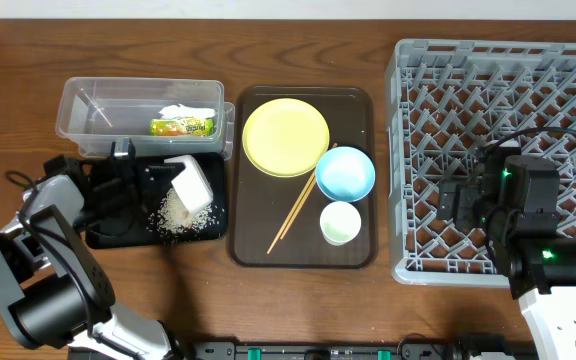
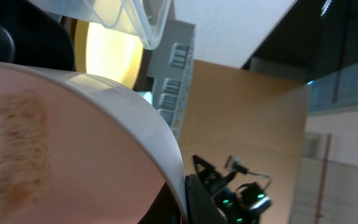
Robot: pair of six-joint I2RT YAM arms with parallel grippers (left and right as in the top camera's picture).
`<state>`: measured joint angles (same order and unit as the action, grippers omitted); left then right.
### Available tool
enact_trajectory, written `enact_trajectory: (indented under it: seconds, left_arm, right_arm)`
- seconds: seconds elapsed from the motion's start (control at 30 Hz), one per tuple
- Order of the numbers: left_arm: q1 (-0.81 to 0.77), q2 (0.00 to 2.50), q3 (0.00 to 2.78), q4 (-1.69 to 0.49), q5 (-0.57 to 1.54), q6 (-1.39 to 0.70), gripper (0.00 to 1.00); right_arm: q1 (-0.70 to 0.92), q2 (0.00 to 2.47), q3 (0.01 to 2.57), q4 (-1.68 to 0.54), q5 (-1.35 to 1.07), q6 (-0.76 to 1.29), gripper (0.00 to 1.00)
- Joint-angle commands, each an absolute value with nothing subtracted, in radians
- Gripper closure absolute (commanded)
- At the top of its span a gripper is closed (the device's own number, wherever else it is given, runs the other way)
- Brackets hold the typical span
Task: Sort waste into correct bins and load items into the dishwasher rack
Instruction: 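Tip the white bowl over the black tray to dump the rice, then return the empty white bowl to the brown tray with left gripper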
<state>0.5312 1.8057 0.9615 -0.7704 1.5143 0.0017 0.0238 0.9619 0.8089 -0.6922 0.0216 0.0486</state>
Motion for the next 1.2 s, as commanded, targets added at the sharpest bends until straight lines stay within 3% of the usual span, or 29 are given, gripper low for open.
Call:
enact_trajectory:
  seconds: [0.0,0.7,0.9,1.17]
  left_arm:
    - [0.547,1.810,0.957,-0.783,1.573,-0.033,0.94]
    - [0.549,1.809,0.958,-0.784,1.573,-0.491,0.94]
    - [0.549,1.809,0.958,-0.779,1.573,-0.498,0.94]
    - [0.549,1.803,0.958,-0.506,1.573,-0.333,0.94]
  right_arm:
    - [0.033,0.962,0.830,-0.696,0.018,0.055,0.01]
    - [0.033,0.962,0.830,-0.700,0.019,0.055,0.01]
    - [0.033,0.962,0.830,-0.700,0.019,0.055,0.01]
    - [0.033,0.962,0.830,-0.701,0.019,0.055,0.01]
